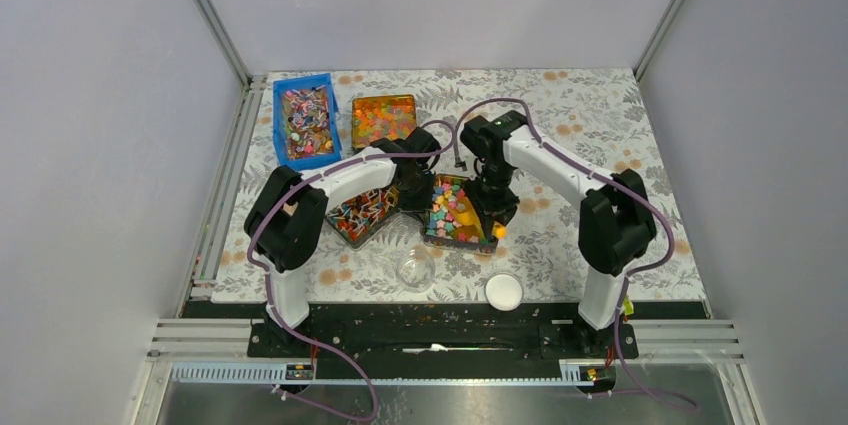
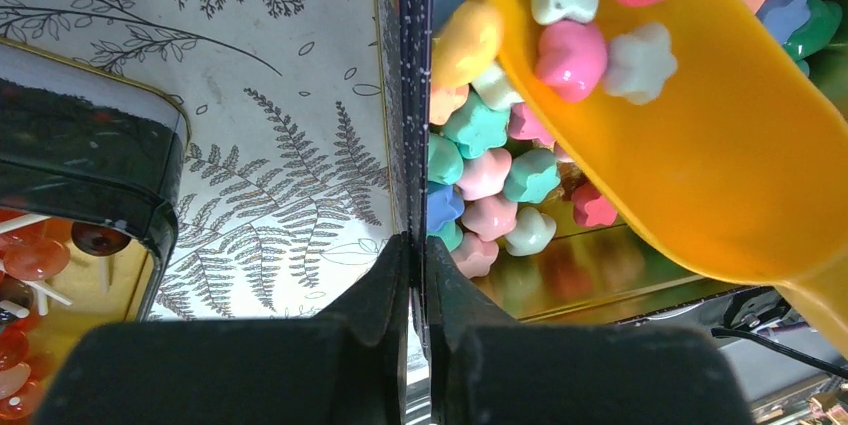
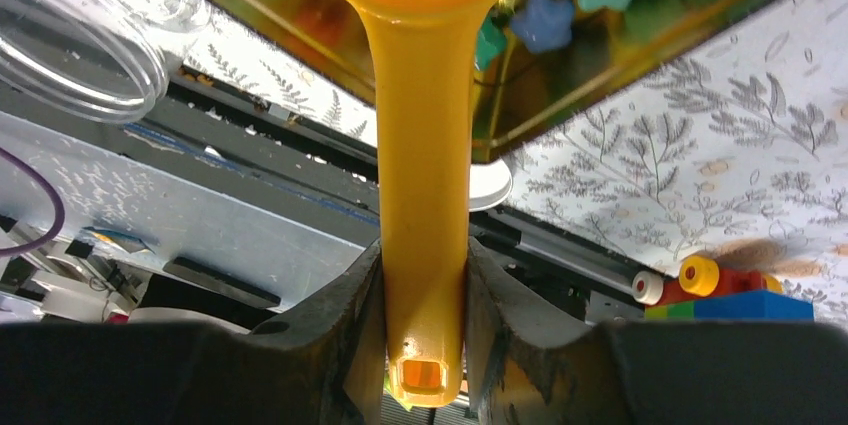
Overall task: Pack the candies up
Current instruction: Scoop the fake candies from the storage box.
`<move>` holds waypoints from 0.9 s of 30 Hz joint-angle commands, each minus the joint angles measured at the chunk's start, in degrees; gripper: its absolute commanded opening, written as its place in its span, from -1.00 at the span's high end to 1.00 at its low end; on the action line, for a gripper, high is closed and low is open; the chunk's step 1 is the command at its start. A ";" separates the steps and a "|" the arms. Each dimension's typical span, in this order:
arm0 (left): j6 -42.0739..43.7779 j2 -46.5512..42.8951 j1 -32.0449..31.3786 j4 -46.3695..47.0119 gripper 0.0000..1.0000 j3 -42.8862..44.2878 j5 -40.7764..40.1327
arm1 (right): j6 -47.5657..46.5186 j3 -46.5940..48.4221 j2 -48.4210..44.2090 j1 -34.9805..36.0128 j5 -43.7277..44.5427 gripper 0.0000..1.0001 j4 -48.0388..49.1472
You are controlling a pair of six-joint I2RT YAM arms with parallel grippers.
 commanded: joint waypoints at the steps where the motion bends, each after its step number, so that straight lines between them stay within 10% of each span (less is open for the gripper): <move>1: -1.14 -2.19 -0.77 1.26 1.00 3.73 3.99 | -1.72 2.07 3.81 1.63 -1.07 1.00 2.99; 27: -0.42 -1.98 -0.88 -0.15 1.00 5.35 2.70 | -5.34 -9.75 -1.55 1.86 0.24 1.00 20.30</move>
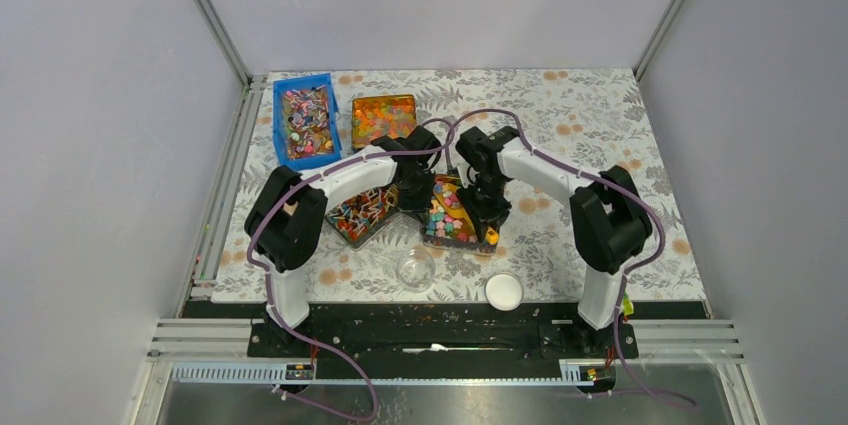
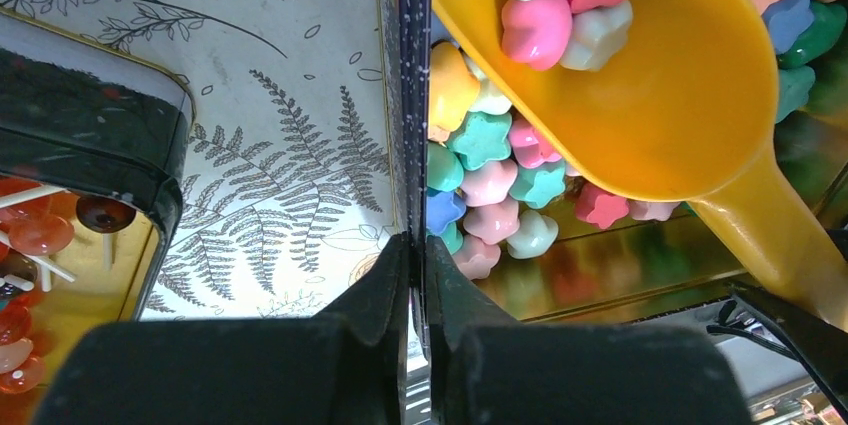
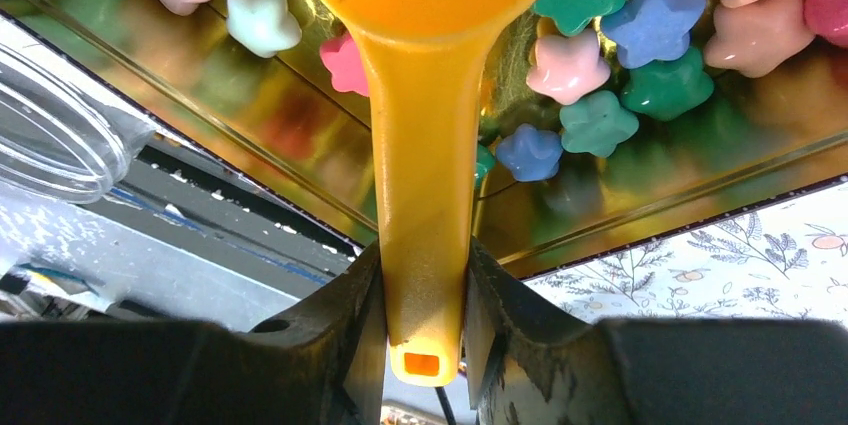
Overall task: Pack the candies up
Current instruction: Scoop the fake candies from the storage box.
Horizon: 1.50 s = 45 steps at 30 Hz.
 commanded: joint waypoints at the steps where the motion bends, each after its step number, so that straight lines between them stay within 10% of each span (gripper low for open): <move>1: 0.59 -1.83 -0.79 2.06 1.00 4.38 3.37 | -1.20 -6.28 -5.70 0.65 -0.02 1.00 10.51; 10: 0.59 -1.28 -0.36 2.06 0.86 5.12 3.42 | -3.48 -10.89 -10.48 0.62 1.42 1.00 14.72; 21: 0.46 -3.01 0.61 2.06 0.09 6.53 2.54 | -4.85 -11.47 -14.80 0.71 2.18 1.00 10.93; 45: -1.46 -20.07 2.38 12.17 -0.23 -8.04 -0.37 | 0.21 -20.22 -26.28 1.12 4.70 1.00 8.82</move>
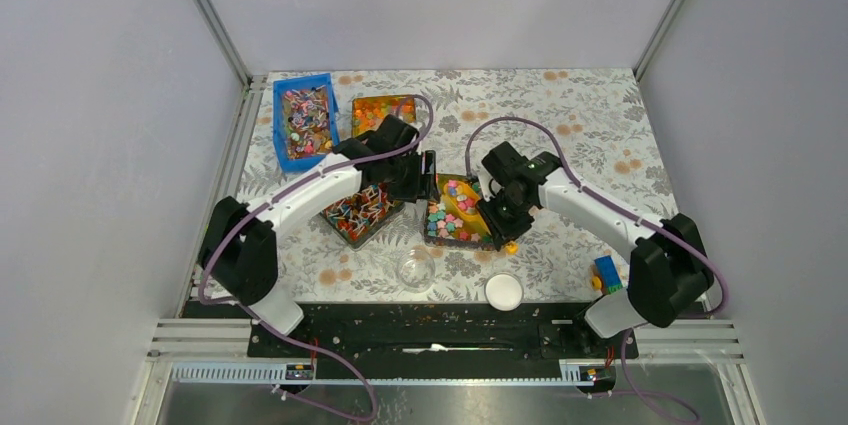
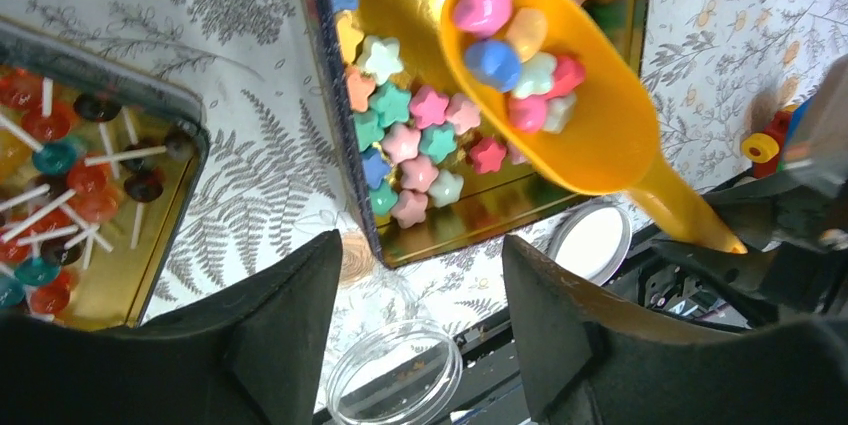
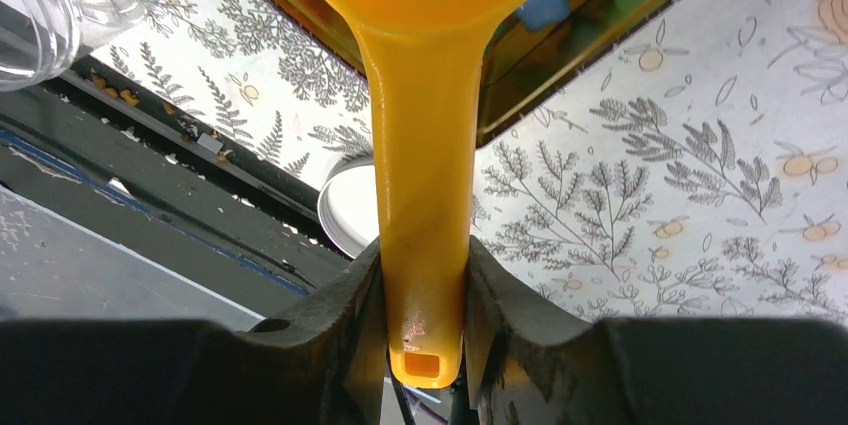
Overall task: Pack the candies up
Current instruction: Scoop the fake candies from the storage box, then move the packing bottle to the center of the board.
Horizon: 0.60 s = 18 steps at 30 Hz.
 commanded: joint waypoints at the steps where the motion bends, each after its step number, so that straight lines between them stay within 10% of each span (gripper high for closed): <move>1: -1.21 -6.16 0.55 4.13 -0.27 -3.38 -2.09 | 2.65 -1.32 -4.63 1.15 2.01 1.00 -1.21; 18: -3.94 -25.01 0.63 6.57 -0.48 -19.13 -4.28 | 11.63 -1.68 -15.20 8.75 3.06 1.00 -8.56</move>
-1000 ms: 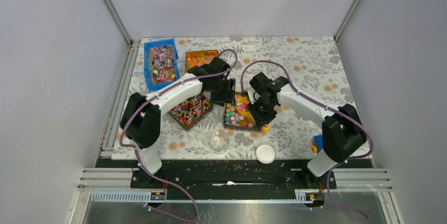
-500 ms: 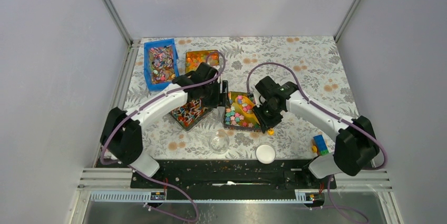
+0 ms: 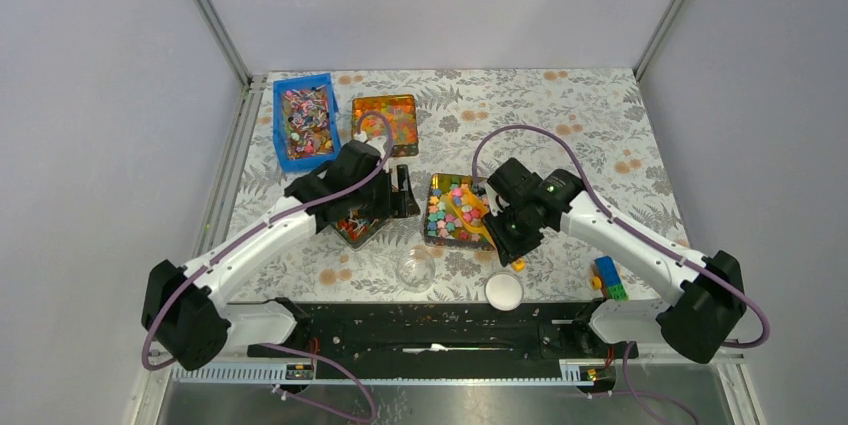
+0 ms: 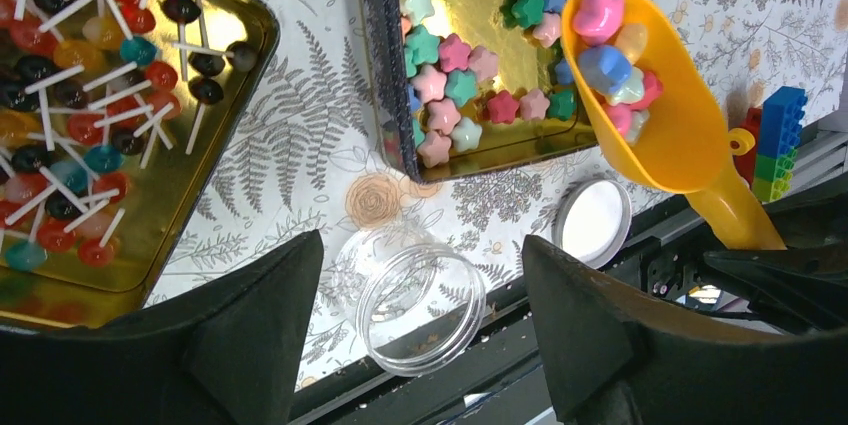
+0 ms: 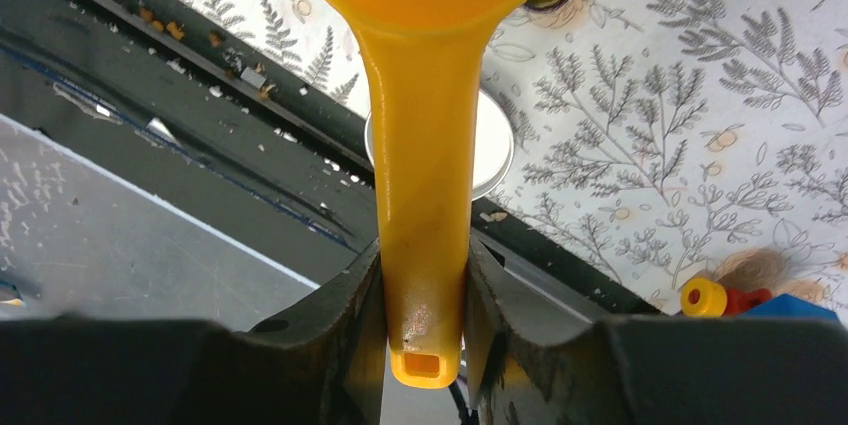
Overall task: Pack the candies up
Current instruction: Move the packing bottle to the center of the board.
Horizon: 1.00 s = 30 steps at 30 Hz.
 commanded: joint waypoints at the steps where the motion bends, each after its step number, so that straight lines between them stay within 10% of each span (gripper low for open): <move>1: -1.31 -4.39 0.33 3.33 -0.48 -3.87 1.70 | 4.84 0.62 -3.83 3.79 0.94 1.00 -3.22; 21: -1.32 -1.81 -6.26 0.75 0.17 -14.56 3.52 | 8.31 -0.78 -6.19 7.61 1.02 1.00 -4.77; 30: 1.81 2.28 -7.10 -2.07 0.86 -10.71 -2.94 | 7.57 0.72 -4.76 7.61 1.28 1.00 -4.93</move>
